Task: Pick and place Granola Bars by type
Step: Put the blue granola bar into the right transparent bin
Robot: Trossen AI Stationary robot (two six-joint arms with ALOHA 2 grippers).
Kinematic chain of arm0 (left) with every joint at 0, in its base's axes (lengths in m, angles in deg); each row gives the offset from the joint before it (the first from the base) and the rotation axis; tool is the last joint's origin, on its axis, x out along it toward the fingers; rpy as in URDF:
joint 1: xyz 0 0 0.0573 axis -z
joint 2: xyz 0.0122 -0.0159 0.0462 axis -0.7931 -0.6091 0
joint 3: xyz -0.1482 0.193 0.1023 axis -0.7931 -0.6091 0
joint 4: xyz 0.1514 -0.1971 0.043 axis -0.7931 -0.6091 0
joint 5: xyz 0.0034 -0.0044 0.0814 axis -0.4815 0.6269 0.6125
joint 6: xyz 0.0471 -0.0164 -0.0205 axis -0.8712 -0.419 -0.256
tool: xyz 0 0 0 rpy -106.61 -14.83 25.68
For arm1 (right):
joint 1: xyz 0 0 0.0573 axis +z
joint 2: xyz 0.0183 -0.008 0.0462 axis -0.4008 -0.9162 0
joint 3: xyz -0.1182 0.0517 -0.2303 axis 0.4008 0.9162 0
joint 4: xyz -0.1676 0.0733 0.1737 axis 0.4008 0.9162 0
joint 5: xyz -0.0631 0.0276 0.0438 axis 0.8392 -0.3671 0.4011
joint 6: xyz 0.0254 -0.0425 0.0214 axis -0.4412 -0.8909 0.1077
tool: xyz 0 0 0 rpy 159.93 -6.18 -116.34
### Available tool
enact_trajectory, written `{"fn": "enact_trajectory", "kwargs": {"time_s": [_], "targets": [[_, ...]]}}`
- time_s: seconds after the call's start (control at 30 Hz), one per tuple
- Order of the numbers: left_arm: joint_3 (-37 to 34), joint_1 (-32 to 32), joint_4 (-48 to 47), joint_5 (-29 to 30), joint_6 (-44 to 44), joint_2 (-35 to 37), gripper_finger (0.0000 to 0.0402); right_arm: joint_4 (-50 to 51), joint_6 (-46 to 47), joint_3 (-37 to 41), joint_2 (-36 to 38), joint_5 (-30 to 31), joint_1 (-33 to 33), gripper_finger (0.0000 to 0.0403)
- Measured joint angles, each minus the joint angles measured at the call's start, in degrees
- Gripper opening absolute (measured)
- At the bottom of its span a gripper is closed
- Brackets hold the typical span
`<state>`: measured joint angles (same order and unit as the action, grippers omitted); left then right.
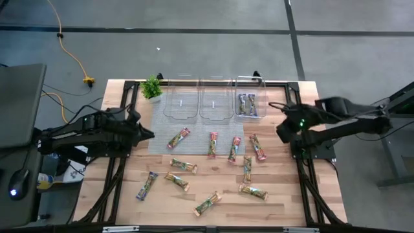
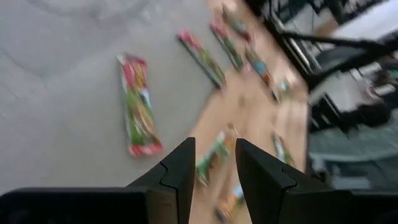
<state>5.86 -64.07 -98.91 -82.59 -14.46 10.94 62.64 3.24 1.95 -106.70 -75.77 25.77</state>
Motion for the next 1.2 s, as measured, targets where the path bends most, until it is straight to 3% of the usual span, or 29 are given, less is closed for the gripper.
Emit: {"fn": "enact_trajectory", "kwargs": {"time_s": [0.17,0.27,0.33,0.4,0.57,0.77,0.9,1.07,1.2], "targets": [[0.00,0.00,-4.51,-10.47,9.42,-0.02,0.0111,-10.15,3.61,13.42,9.22,0.08,3.12,0.0000],[0.02,0.00,-5.81,-17.21,19.82,-0.02,0.0111,-13.29,3.66,17.89,12.00,0.10,4.03,0.0000],[1.24,0.15,-7.46,-18.60,24.59,-0.06,0.0111,-14.75,3.74,19.75,12.89,0.31,4.42,0.0000],[4.31,0.94,-9.80,-17.03,26.55,-1.15,0.0111,-16.55,3.52,21.05,13.34,0.57,4.72,0.0000],[17.24,4.91,-23.42,-6.72,28.30,-7.41,0.0110,-18.00,2.39,21.69,13.43,0.96,5.21,0.0000],[32.59,10.65,-43.89,0.44,27.70,-24.02,0.0110,-17.12,1.20,21.69,13.47,1.10,5.21,0.0000],[40.33,16.92,-47.05,3.10,27.59,-34.67,0.0110,-17.09,1.17,21.69,13.47,1.04,5.21,0.0000],[43.28,28.99,-47.17,10.13,33.46,-43.56,0.0110,-17.09,0.73,21.69,13.47,1.87,5.21,0.0000],[40.28,42.43,-46.59,10.90,45.98,-48.08,0.0110,-17.10,0.52,21.67,13.45,2.58,5.19,0.0000]]}}
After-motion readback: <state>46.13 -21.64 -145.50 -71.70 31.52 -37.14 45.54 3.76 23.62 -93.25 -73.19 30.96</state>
